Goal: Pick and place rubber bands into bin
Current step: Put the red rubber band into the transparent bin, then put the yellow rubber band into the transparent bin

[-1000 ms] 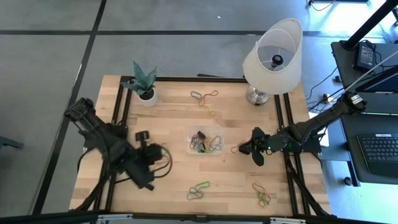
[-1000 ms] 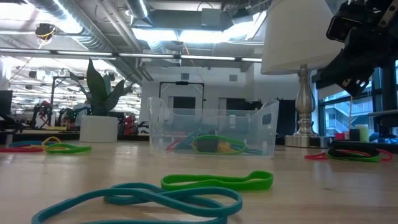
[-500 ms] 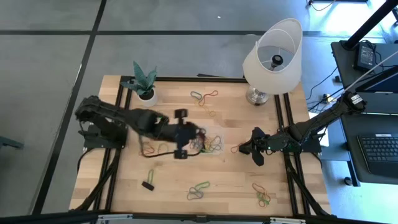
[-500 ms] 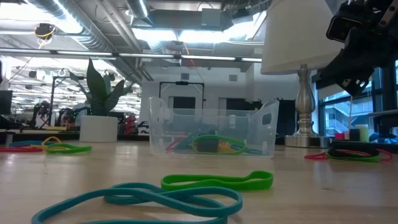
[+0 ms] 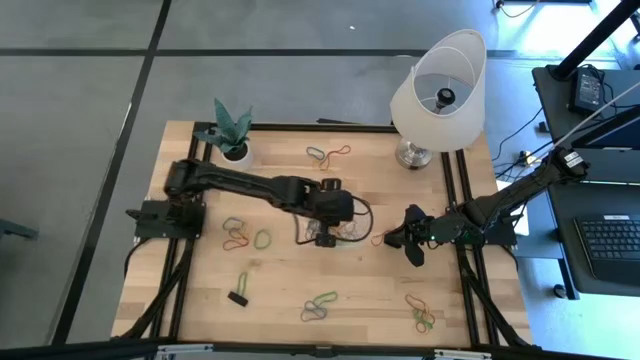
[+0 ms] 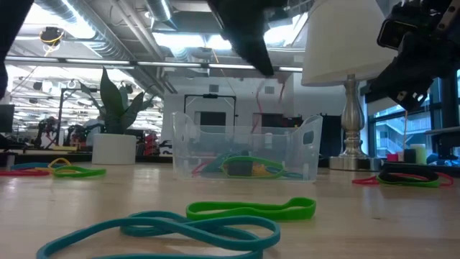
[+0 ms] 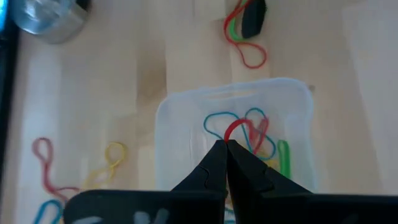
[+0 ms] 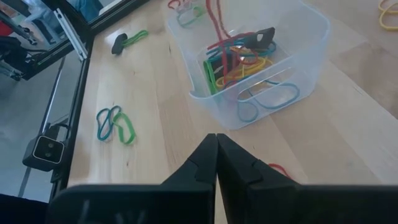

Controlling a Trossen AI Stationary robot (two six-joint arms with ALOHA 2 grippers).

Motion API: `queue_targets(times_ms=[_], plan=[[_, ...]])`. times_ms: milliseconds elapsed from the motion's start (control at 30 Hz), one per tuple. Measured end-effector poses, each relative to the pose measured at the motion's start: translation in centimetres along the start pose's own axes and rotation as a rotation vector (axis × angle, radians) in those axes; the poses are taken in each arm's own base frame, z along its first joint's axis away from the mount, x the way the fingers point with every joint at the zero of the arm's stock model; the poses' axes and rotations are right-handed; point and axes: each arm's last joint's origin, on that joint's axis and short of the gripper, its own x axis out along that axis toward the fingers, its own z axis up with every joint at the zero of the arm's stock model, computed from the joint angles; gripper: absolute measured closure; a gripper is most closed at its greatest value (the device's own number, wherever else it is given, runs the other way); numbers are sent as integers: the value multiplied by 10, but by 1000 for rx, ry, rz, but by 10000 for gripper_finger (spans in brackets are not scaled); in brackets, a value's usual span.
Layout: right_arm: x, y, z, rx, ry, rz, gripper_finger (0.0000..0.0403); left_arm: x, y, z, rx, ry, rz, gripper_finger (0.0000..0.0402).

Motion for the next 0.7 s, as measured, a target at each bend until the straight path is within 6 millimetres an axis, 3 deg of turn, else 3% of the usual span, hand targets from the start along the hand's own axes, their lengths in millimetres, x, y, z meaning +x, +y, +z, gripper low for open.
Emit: queue_targets(times_ms=[133,300,467,700], plan=[[0,0,0,0,0,0,389,34,2,-1,-26,5,-20,399],[0,0,0,-1,0,0,389,61,1,2,-82,-46,-69,398],[0,0,0,-3,1,0,389,70,-1,-5,-120,7,-131,385],[0,0,0,-2,0,0,389,70,-1,-9,-137,56,-131,318]])
